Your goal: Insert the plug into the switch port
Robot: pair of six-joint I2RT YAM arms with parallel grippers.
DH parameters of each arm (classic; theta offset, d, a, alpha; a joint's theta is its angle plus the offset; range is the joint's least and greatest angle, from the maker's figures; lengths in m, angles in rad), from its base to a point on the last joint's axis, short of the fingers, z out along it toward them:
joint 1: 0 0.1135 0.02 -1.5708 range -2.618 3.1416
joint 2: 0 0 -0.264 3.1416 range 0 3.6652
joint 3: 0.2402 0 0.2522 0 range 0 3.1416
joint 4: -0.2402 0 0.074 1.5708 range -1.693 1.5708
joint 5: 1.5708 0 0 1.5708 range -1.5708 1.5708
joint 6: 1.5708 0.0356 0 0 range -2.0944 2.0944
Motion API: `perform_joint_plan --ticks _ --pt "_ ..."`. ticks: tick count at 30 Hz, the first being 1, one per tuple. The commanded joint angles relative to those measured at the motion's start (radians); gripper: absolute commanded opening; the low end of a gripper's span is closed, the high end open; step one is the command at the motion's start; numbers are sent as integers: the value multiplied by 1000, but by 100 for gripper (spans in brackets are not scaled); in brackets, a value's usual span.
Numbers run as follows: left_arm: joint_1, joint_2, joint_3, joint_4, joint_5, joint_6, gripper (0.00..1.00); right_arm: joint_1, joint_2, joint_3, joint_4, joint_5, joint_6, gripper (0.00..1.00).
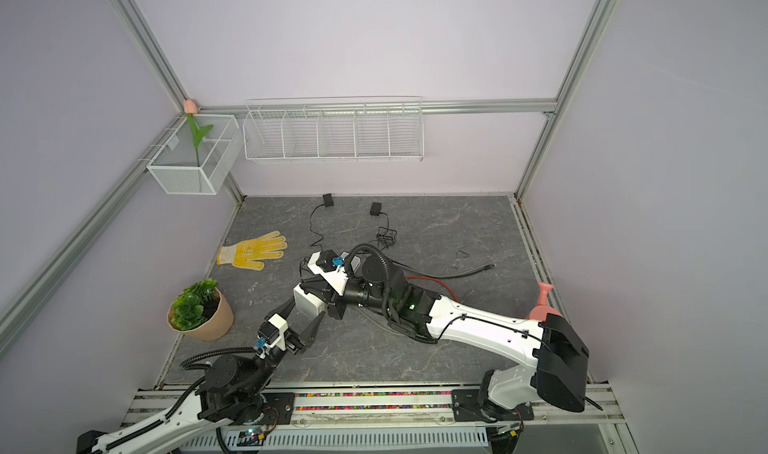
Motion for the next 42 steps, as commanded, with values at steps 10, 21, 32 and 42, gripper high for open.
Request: perform_joint_plan --ticks 10,21,32,42 --pt "-6 -47 56 257 82 6 0 2 72 -106 -222 61 20 7" --pt "-7 -47 55 302 84 8 0 2 63 -154 -187 86 43 7" --pt "-7 -47 62 310 68 3 0 6 73 -204 -144 72 68 7" --pt "-6 -47 83 276 34 -7 0 60 96 -205 -168 123 45 7"
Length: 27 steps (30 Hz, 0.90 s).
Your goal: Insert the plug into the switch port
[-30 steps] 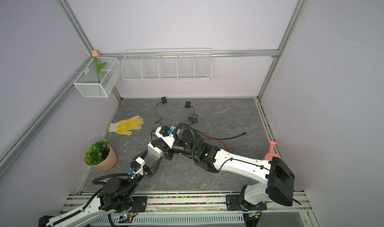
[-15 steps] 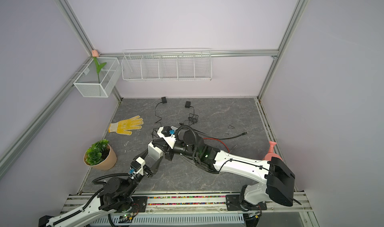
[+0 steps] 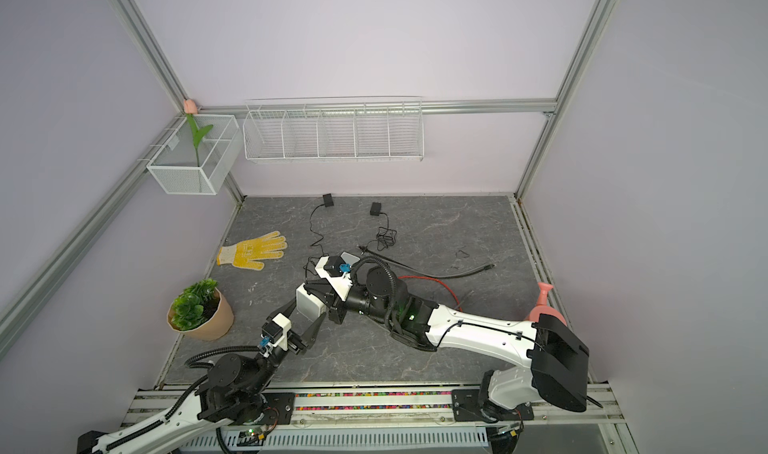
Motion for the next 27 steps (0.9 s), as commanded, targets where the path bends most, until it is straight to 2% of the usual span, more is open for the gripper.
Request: perform_joint_plan --ticks 1,19,21,23,27 --pt "-6 -44 82 328 53 1 0 24 94 -93 -337 14 -4 7" --pt "-7 -43 98 349 53 4 0 44 94 -129 -337 54 19 8" --pt "-7 -43 101 324 32 6 0 44 68 -122 -361 69 9 18" --pt "-6 -39 116 265 -35 -18 0 44 38 -99 -408 74 -10 29" --pt "-7 2 121 195 -211 -29 0 43 -20 -30 -500 49 -44 39"
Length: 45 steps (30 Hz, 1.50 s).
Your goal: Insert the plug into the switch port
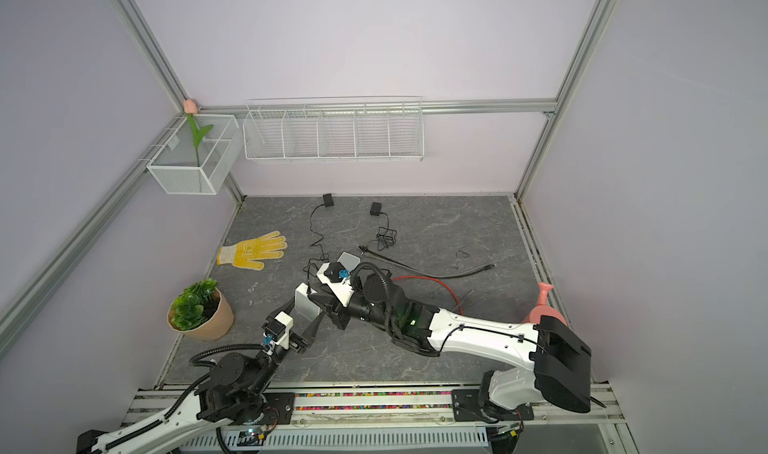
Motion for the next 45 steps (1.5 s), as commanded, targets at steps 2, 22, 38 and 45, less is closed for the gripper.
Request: perform_joint_plan --ticks 2,22,38,45 --pt "-3 8 114 195 -179 -28 0 17 -20 -11 -361 -44 -46 43" --pt "464 703 420 -459 190 -755 0 -234 -124 -2 -635 -15 -26 48" --pt "481 1081 404 -378 344 -867 0 -266 343 156 -668 -126 -100 31" --pt "481 1129 422 -401 368 -883 0 -256 455 194 -679 -86 -84 34"
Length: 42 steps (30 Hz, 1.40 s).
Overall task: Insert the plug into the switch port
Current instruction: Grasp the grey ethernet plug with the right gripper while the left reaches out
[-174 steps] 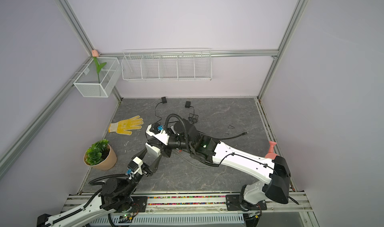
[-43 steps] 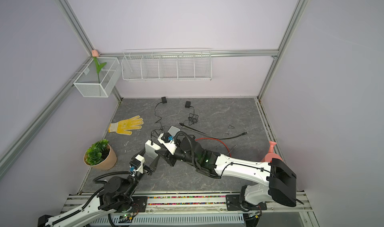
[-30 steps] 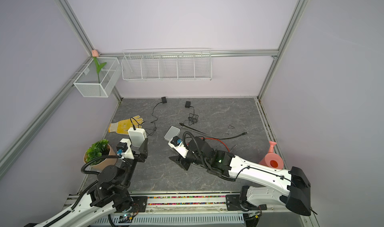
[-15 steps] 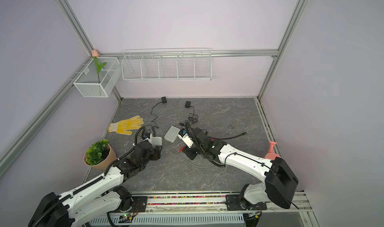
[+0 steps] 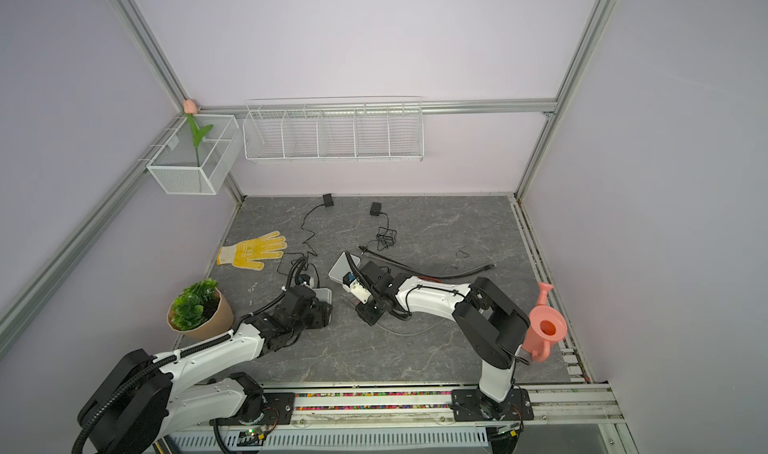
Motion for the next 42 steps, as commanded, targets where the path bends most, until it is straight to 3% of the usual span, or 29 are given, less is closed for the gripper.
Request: perform_joint_plan --ticks 1,6,13,20,21,22,29,31,34,37,42 --pt "5 19 30 -7 28 -35 3 10 30 23 -15 22 -7 34" --pt "6 36 21 -11 43 -54 19 24 83 44 -30 71 -3 34" --pt "6 -7 36 -62 40 -44 53 63 95 47 -55 146 -16 18" --pt "6 -70 31 -97 35 -38 83 134 22 -8 -55 295 -49 14" --pt "6 -78 27 -96 35 -38 96 139 7 -19 -51 308 -51 14" --pt "6 -83 24 -91 39 -38 100 143 -5 -30 -44 320 -51 14" --pt "6 -162 77 -201 27 -41 99 150 -108 -84 -26 350 -54 13" --pt "6 -227 97 -213 49 -25 91 162 -160 -118 3 387 -64 12" --pt "6 -297 108 -174 140 -19 74 177 -250 -177 68 434 -87 7" --pt "6 -339 123 -122 261 -17 65 180 -356 -252 135 437 -108 6" --pt "6 -362 185 -90 403 8 65 185 -509 -302 166 428 -144 7"
